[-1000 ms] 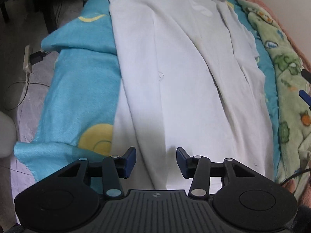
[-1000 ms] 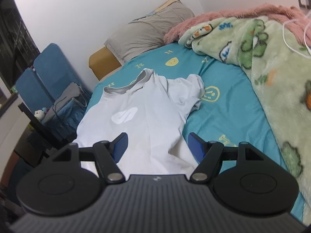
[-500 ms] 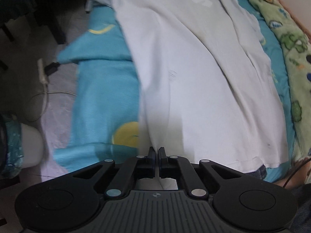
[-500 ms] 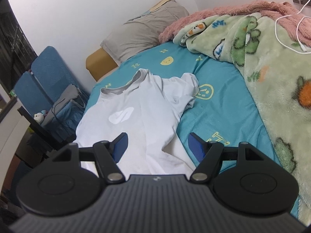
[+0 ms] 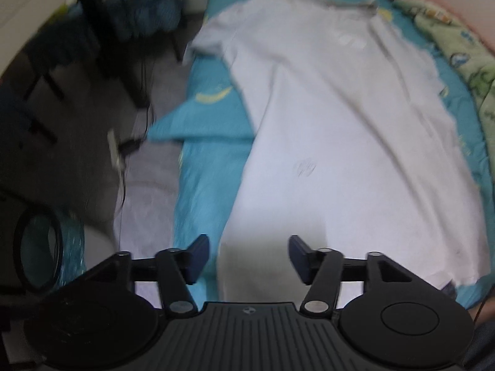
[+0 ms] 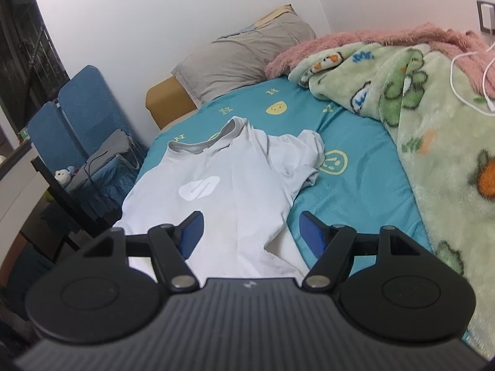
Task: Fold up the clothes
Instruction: 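Release the hem with the left gripper and withdraw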
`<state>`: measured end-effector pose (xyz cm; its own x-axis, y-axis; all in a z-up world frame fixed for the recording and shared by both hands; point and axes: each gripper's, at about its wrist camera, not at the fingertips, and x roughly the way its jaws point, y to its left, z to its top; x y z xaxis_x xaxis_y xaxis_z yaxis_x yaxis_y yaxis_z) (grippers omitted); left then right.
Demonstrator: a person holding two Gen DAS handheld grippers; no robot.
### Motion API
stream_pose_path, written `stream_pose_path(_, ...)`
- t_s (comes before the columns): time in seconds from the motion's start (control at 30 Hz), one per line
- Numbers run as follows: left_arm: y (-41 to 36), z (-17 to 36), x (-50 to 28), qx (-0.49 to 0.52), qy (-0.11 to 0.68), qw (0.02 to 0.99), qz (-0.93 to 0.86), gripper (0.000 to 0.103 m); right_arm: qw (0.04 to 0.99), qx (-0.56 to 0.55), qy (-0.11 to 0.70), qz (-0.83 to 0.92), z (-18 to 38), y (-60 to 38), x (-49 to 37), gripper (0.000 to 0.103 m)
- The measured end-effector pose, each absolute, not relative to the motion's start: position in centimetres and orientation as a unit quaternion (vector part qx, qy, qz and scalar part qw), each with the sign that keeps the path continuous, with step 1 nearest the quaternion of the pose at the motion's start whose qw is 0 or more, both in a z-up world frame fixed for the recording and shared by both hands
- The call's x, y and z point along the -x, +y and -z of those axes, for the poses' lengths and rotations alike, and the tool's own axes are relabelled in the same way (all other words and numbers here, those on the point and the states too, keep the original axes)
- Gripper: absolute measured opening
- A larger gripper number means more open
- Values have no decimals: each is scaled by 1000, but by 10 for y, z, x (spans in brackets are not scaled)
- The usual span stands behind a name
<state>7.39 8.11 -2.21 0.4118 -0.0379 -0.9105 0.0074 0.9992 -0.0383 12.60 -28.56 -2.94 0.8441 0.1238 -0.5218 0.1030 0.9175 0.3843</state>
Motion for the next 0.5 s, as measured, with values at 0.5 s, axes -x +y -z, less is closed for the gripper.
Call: stream_pose_path(0.5, -3, 73, -120, 71, 371, 923, 72, 95, 876, -411, 253, -14, 57, -357, -150, 72)
